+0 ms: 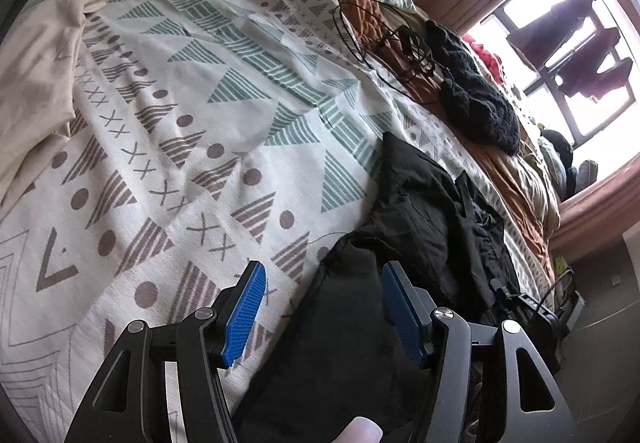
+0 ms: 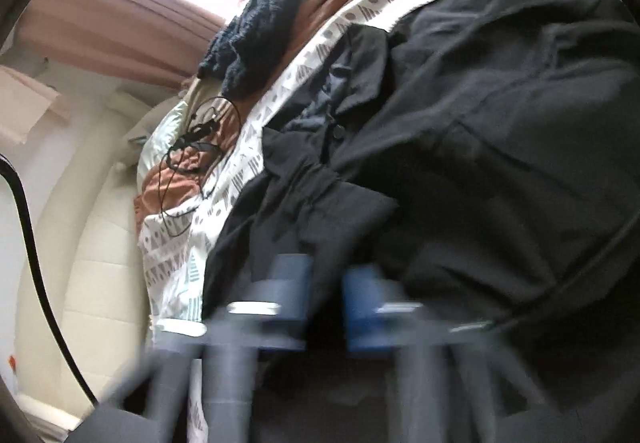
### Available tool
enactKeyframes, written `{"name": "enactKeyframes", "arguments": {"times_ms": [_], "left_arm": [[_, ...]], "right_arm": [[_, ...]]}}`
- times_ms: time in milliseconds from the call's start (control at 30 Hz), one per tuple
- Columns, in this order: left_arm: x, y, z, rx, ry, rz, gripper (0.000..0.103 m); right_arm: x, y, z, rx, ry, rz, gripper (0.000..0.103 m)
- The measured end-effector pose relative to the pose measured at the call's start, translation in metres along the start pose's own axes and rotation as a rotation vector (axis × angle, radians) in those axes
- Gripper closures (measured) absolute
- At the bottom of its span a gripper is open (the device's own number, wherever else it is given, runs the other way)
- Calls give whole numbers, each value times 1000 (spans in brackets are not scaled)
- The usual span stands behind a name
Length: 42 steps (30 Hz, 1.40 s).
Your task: Fold large clothes
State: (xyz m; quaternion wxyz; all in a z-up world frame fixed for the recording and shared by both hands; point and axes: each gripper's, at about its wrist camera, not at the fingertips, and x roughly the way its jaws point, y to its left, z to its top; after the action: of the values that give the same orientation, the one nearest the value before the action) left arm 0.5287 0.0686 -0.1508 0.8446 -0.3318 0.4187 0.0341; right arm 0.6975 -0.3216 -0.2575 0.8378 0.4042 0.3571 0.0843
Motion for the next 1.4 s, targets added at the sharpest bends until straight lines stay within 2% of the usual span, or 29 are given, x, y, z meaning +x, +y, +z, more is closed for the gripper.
{"name": "enactKeyframes", "arguments": {"times_ms": [133, 267, 300, 333, 367, 400, 433, 500, 667, 867, 933, 1000, 1033, 1100, 1167, 1200, 1233, 1333, 1400], "left_arm": [[0, 3, 1, -14, 5, -6, 41], [-2, 4, 2, -17, 5, -12, 41], [-3, 4, 3, -17, 3, -14, 41], [-5, 5, 4, -17, 2, -16, 41], [-6, 6, 5, -19, -2, -16, 41], [-8, 7, 6, -25, -8, -14, 41], [-10, 8, 7, -30, -12, -12, 41], [-14, 9, 8, -38, -22, -6, 41], [-23, 5, 7, -34, -28, -5, 41], [-32, -12, 1, -4, -38, 5, 41], [-35, -23, -2, 37, -51, 17, 35], [-42, -41, -9, 119, -90, 68, 22], [-44, -46, -12, 141, -106, 73, 21], [-52, -59, -18, 188, -129, 68, 21], [-62, -69, -22, 208, -145, 30, 21], [-66, -72, -24, 216, -159, 22, 21], [-72, -78, -28, 237, -181, 24, 21], [-85, -91, -35, 280, -225, 39, 21], [-91, -94, -41, 280, -225, 12, 21]], "right_arm": [[-15, 40, -7, -169, -76, -10, 99], [-22, 92, -23, -345, -71, 46, 98], [-19, 106, -32, -392, -43, 61, 93], [-15, 114, -38, -415, -17, 65, 83], [-3, 129, -54, -439, 73, 92, 72], [-3, 129, -54, -439, 73, 92, 48], [1, 132, -61, -437, 106, 116, 36], [3, 137, -70, -449, 130, 119, 36], [-6, 138, -70, -458, 164, 42, 36], [-49, 128, -55, -449, 100, -77, 36], [-65, 123, -49, -438, 79, -106, 36], [-87, 117, -45, -436, 33, -165, 36], [-98, 113, -42, -434, 7, -187, 36], [-119, 106, -35, -415, -38, -199, 35], [-138, 96, -29, -383, -71, -212, 35], [-149, 88, -28, -367, -92, -219, 33], [-160, 81, -27, -355, -107, -226, 25], [-187, 56, -29, -301, -119, -226, 23], [-205, 39, -30, -259, -118, -230, 23]]}}
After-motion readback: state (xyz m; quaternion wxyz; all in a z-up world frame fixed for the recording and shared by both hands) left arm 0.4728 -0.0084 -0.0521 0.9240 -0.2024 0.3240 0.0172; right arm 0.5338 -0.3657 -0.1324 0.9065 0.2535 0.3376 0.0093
